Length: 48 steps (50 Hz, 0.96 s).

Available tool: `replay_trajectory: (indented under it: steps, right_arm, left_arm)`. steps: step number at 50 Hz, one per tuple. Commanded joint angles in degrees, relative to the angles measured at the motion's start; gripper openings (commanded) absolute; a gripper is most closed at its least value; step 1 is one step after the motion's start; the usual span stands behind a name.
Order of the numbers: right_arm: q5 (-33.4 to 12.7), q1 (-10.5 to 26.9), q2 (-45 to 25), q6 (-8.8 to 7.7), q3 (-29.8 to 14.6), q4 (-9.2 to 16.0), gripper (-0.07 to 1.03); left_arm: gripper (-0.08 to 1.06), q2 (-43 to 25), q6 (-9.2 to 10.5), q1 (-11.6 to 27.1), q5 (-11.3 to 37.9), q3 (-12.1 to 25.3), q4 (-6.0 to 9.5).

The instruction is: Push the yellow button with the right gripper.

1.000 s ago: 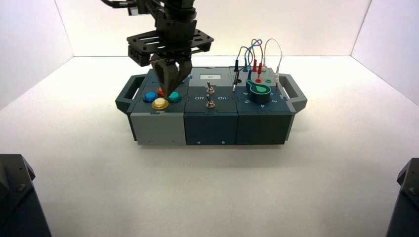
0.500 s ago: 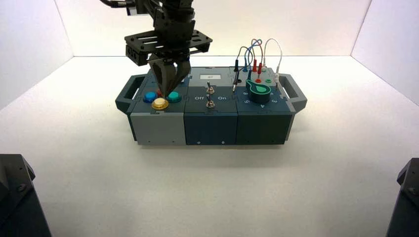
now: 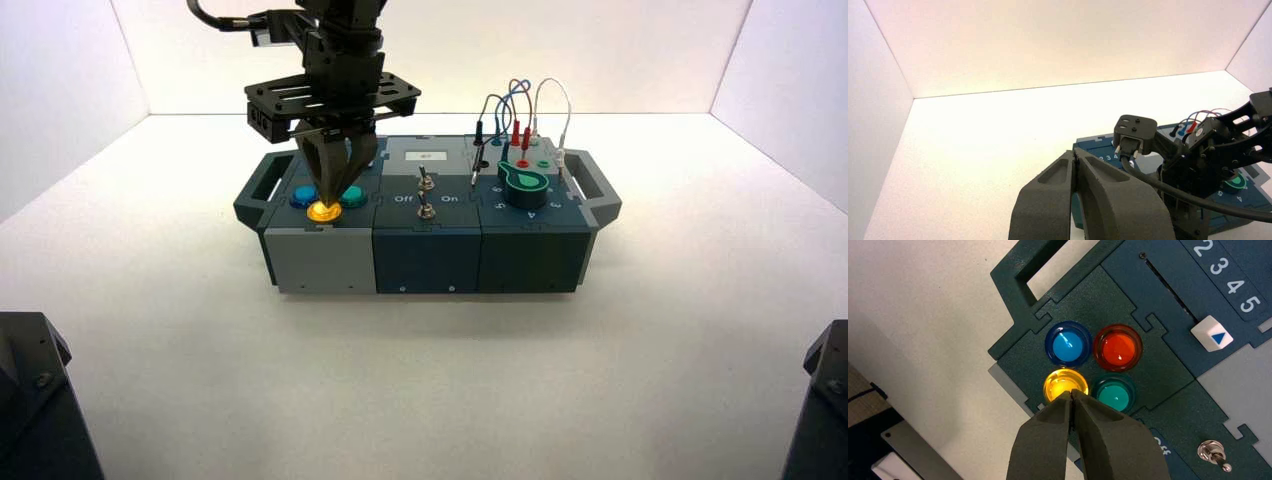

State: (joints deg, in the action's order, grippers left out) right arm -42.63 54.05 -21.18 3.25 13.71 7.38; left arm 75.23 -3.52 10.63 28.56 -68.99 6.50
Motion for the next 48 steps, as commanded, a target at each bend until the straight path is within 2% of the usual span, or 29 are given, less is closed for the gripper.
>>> replay_trajectory:
  steps: [1,23,34,48]
  right_arm:
    - [0.0,0.3,1.1,-0.09,-1.2,0.4,-0.02]
    - [-0.3,0.3,2.7,-0.18,-0.2,0.2,-0.02]
    - [-1.4,0.3,7.6,0.44,1.7,0.3,-0.02]
    - [-2.1,0.3,10.9,0.26,4.5,0.2,-0.02]
  left_arm:
    - [-0.03,-0.4,0.0,-0.3,-0.4,0.7,-0.09]
    - [-0.03,-0.4,-0.09,-0.3,-0.3,0.7,-0.26]
    - [-0.03,-0.4,-0.18,-0.3,-0.3,0.7,-0.26]
    - [-0.03,-0.4,-0.18,-0.3,-0.5,0.7,-0.26]
